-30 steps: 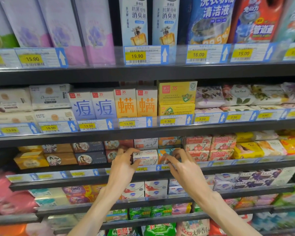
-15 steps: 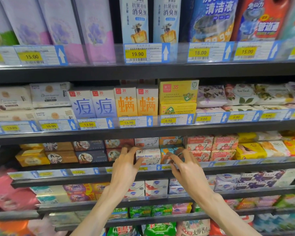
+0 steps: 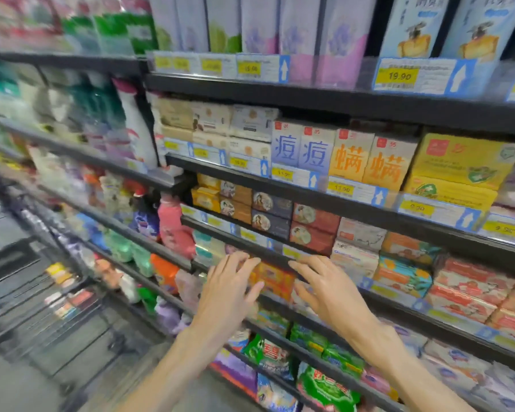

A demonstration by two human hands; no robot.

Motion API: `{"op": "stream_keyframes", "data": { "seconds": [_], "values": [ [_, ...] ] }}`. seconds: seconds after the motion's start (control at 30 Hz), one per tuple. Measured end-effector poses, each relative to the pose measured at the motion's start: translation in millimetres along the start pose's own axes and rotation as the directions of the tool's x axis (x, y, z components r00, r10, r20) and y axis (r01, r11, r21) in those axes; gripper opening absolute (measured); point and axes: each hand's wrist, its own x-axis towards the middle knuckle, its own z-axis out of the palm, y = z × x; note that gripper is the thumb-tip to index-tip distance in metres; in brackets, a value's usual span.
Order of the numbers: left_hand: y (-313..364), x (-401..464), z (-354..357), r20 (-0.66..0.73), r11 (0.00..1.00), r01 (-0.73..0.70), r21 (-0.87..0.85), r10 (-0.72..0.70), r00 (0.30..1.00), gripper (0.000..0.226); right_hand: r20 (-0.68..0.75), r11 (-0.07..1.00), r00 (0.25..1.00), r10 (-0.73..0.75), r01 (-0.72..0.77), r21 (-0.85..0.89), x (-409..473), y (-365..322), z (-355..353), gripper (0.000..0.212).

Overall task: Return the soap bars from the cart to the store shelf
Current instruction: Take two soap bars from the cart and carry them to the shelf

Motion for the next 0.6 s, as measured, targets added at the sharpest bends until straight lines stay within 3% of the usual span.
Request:
{"op": "stream_keyframes", "data": {
  "seconds": [0.2, 0.37, 0.47, 0.6],
  "values": [
    [-72, -126, -75, -0.043, 0.925, 0.317, 0.207, -0.315, 0.948, 0.051, 0.026, 0.932, 0.947, -0.321, 0.31, 0.19, 41, -99, 29, 0.045],
    [-123, -231, -138, -0.13, 0.754, 0.572, 0.322, -0.563, 0.816, 0.057, 0.045, 0.798, 0.823, -0.566, 0.534, 0.279, 74, -213, 59, 0.055],
    [-154, -287, -173, -0.175, 0.672, 0.653, 0.349, -0.638, 0.75, 0.059, 0.057, 0.726, 0.752, -0.657, 0.611, 0.316, 90, -290, 67, 0.057],
    [-201, -350, -212, -0.265, 0.629, 0.693, 0.353, -0.643, 0.718, 0.059, 0.005, 0.642, 0.683, -0.73, 0.683, 0.347, 112, -386, 82, 0.059]
  ]
}}
